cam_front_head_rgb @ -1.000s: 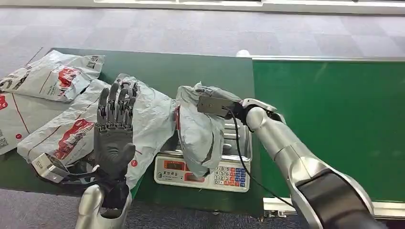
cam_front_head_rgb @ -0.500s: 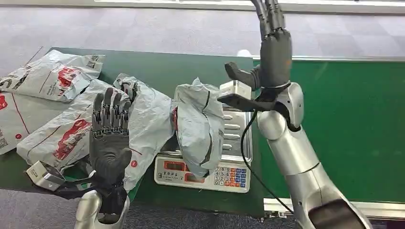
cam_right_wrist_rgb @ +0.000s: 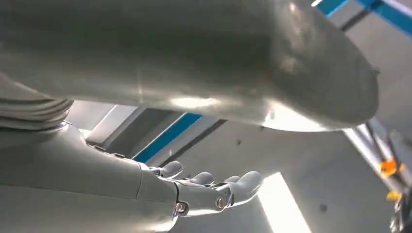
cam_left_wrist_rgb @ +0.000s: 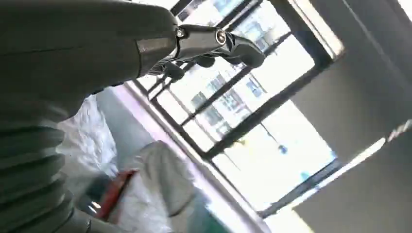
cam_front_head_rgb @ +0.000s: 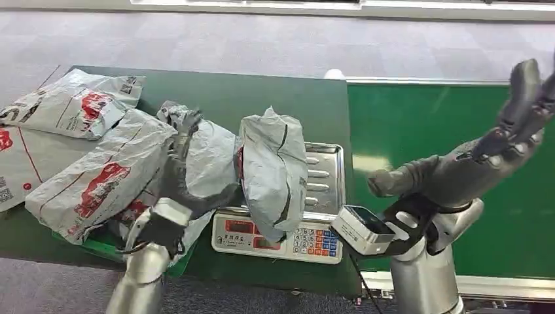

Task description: Moved the parcel from conveyor to table for the left to box.

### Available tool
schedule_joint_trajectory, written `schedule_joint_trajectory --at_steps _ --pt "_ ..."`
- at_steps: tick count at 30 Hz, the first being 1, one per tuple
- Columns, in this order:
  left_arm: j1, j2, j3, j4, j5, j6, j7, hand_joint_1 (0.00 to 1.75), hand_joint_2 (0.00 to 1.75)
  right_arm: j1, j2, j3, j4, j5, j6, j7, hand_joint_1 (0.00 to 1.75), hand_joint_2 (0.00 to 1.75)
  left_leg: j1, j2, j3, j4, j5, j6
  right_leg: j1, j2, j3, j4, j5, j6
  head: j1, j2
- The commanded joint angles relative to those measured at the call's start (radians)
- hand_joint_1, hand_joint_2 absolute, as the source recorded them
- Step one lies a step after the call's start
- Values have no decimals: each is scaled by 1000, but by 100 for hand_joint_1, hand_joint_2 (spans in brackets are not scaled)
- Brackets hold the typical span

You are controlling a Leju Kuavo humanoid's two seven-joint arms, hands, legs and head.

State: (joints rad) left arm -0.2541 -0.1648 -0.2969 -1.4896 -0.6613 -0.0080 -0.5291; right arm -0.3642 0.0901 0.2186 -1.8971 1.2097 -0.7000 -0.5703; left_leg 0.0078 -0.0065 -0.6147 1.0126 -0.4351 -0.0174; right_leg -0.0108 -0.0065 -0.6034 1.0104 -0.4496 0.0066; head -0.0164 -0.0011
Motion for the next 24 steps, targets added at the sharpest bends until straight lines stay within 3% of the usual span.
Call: schedule_joint_trajectory --at_steps 1,3,6,11,14,19,22,23,24 --pt "-281 116 -281 407 -343 63 90 0 175 43 26 -22 -26 8 2 44 0 175 0 0 4 -3 0 1 0 1 3 -3 0 0 0 0" --pt "-402 102 -366 598 -442 65 80 0 175 38 13 3 -11 18 2 82 0 175 0 -1 3 -2 2 0 0 -1 2 -2 1 -1 0 0" --pt "-562 65 -494 885 -504 68 19 0 175 60 51 -31 -6 17 2 43 0 175 1 -8 4 -3 4 1 0 -7 5 -4 2 -1 0 0" --pt "-593 48 -594 983 -529 41 5 0 175 74 66 -61 -6 17 2 19 0 175 0 2 5 -3 2 1 0 3 4 -3 4 0 0 0" --pt "-591 49 -654 1021 -560 15 4 0 175 60 71 -62 7 11 2 9 0 175 0 3 8 -6 3 1 0 5 7 -6 5 0 0 0" --pt "-591 49 -654 1021 -560 15 4 0 175 60 71 -62 7 11 2 9 0 175 0 5 7 -2 2 1 -1 6 6 -2 4 1 0 0" --pt "-594 50 -729 1056 -597 -43 -7 0 175 48 84 -59 8 14 2 11 0 175 0 5 8 -2 2 1 -1 7 7 -2 4 1 0 0" --pt "-587 50 -745 1063 -600 -46 -12 80 175 45 87 -55 10 19 2 16 0 175 -1 5 9 -2 1 1 -1 6 8 -1 3 1 0 0" --pt "-583 49 -758 1069 -584 -47 -30 175 175 46 84 -49 3 27 2 30 0 175 0 7 11 -6 3 1 -1 8 9 -6 5 1 0 0"
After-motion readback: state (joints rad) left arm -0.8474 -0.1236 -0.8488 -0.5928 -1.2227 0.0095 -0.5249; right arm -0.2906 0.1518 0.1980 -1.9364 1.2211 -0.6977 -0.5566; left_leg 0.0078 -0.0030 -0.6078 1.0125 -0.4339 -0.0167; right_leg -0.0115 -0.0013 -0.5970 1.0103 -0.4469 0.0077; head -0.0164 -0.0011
